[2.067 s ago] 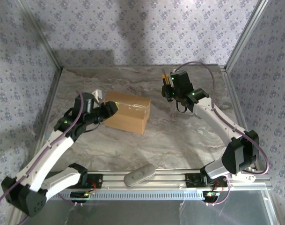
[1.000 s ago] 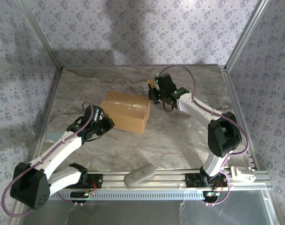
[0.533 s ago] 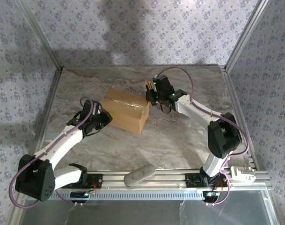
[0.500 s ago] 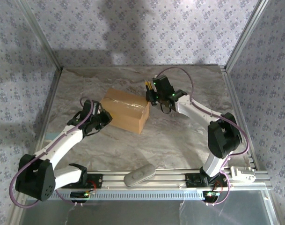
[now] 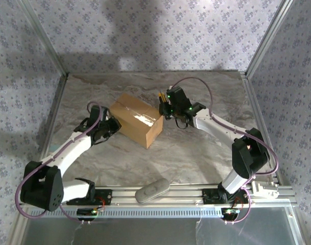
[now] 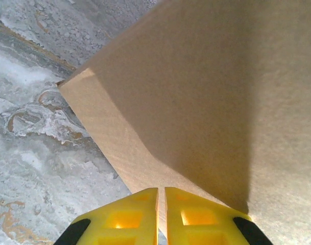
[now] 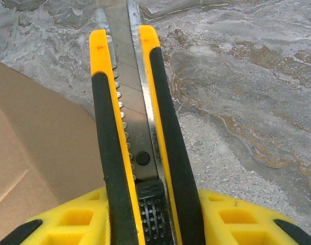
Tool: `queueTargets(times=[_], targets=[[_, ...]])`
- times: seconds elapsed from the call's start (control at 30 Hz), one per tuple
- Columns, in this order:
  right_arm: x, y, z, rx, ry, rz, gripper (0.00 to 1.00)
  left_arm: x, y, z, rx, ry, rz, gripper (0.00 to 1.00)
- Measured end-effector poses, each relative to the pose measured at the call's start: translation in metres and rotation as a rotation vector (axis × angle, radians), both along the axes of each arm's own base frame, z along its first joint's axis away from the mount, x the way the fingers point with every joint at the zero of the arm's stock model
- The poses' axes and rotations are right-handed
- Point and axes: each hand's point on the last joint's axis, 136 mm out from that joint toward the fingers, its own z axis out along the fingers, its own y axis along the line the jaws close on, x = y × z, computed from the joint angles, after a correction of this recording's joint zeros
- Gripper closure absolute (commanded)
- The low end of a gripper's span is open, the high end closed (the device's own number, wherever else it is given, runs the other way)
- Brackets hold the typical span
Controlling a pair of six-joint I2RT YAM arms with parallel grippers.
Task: Unpack the express box
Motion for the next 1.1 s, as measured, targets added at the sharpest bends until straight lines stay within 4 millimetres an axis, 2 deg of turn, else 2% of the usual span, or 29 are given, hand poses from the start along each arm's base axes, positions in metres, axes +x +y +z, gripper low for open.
queueTargets(times=[0.2,0.4,0.57,0.67,0.8,0.93,1.1], targets=[[-0.003,-0.007,0.006,-0.013,-0.006,-0.015,1.0,0.005,0.001,0.002,0.007,-0.012,-0.003,0.88],[-0.013,-0.019,0.024,-0.013,-0.033,-0.032,1.0,0.001,0.007,0.002,0.024,-0.003,-0.004,0.88],[-0.026,-0.032,0.034,-0.022,-0.044,-0.042,1.0,-0.009,0.011,0.013,0.032,-0.019,-0.012,0.88],[-0.038,-0.044,0.031,-0.046,-0.032,-0.052,1.0,-0.016,0.013,0.022,0.036,-0.034,-0.019,0.87],[-0.056,-0.058,0.026,-0.085,-0.021,-0.063,1.0,-0.021,0.014,0.042,0.04,-0.068,-0.033,0.86],[-0.074,-0.067,0.021,-0.109,-0.017,-0.061,1.0,-0.018,0.013,0.072,0.02,-0.144,-0.033,0.84],[-0.095,-0.069,0.015,-0.128,-0.018,-0.035,1.0,-0.01,0.01,0.101,0.003,-0.216,-0.035,0.82]])
